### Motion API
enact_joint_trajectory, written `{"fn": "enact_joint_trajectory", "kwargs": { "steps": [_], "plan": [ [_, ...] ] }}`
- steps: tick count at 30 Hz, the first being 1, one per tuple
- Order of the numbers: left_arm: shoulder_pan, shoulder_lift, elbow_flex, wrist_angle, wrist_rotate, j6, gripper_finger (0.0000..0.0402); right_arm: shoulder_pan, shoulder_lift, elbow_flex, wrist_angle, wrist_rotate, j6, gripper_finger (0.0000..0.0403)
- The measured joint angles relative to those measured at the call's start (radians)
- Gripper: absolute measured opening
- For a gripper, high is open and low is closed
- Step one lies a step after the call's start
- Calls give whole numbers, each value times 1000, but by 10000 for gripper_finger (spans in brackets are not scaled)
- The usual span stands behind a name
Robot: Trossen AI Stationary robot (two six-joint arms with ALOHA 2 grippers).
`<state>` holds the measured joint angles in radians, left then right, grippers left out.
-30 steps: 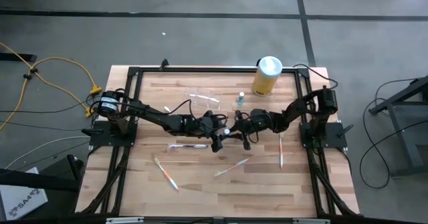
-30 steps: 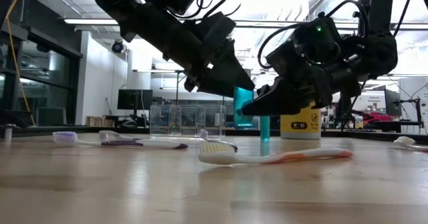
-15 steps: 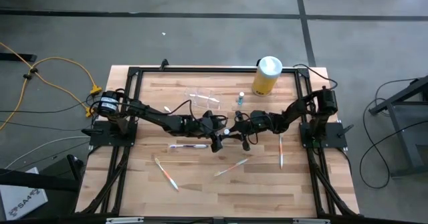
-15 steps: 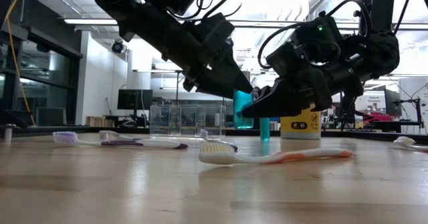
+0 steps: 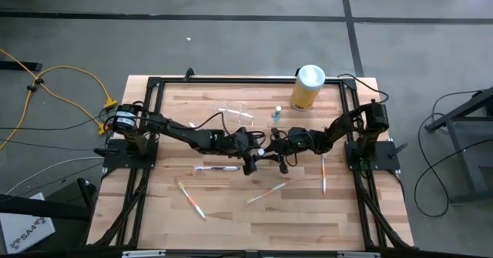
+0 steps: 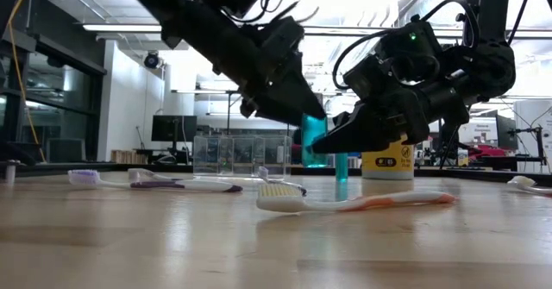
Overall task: Pick & Place toothbrushing station
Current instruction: Put the bottom blue mouthwash into the transparent organizer
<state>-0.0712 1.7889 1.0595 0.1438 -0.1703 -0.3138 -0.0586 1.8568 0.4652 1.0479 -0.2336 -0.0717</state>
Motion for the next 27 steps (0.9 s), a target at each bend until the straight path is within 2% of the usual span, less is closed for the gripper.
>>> {"fn": "enact_joint_trajectory", "kwargs": {
  "steps": [3,8,17,27],
  "plan": [
    [10,0,39,-84,29,0,207,0,0,0,0,1,0,68],
    [15,0,70,-104,41,52,207,0,0,0,0,0,0,68],
    [51,0,155,-246,131,79,206,0,0,0,1,0,1,68],
    [70,0,160,-255,214,100,206,0,0,0,0,-1,7,68]
  ]
}}
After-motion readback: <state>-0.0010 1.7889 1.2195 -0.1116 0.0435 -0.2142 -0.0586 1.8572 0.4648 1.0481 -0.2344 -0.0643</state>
